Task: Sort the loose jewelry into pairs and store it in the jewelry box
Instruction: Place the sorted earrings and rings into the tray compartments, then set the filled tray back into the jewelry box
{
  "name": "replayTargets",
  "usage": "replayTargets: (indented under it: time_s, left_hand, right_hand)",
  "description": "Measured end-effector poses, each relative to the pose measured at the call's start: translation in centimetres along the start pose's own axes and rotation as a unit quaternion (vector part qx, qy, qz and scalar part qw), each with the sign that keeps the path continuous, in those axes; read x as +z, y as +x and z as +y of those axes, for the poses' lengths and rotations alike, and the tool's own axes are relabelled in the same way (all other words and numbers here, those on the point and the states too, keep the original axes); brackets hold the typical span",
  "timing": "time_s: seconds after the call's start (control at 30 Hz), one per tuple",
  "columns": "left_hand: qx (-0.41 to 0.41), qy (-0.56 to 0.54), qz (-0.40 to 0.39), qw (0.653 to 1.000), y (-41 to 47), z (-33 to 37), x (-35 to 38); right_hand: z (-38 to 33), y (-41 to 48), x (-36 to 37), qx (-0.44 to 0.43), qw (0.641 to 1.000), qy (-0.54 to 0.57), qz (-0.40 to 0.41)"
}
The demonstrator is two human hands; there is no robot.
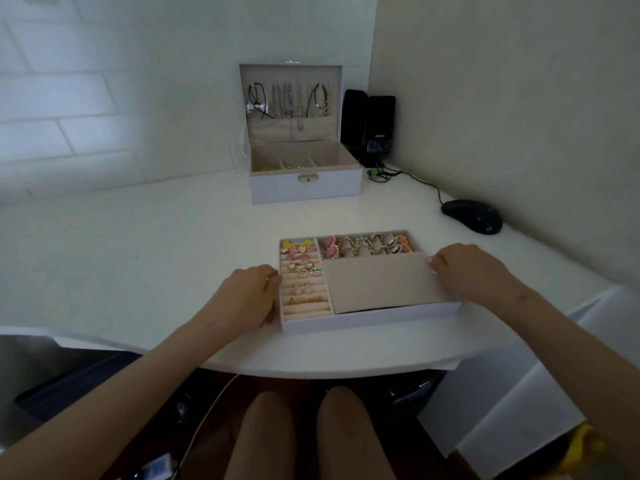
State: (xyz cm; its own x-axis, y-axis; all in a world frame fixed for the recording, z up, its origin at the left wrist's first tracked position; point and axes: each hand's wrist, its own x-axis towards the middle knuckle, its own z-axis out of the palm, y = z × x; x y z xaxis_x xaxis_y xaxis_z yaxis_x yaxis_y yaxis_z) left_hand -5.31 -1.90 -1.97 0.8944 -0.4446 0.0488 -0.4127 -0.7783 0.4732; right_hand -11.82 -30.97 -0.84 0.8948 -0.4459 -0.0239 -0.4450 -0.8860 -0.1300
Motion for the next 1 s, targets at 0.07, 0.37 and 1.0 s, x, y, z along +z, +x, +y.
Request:
replayTargets:
  time_s: [0.07, 0.37, 1.0]
  left_hand:
    - [-0.014, 0.004, 0.010, 1.000, 0.1, 0.5, 0.3]
    - [-0.036, 0.044, 0.109, 0.992, 2.0, 0.9, -1.6]
    - [-0.109, 0.044, 0.108, 0.987, 26.6, -4.7, -10.9]
  right_hand:
    - [-0.1, 0.3, 0.2, -0.014, 1.000, 0.027, -0.003]
    - [-1.6, 1.9, -0.8, -0.033, 0.990, 0.092, 0.102]
    - [-13.3, 25.3, -7.7, -0.073, 0.979, 0.177, 0.068]
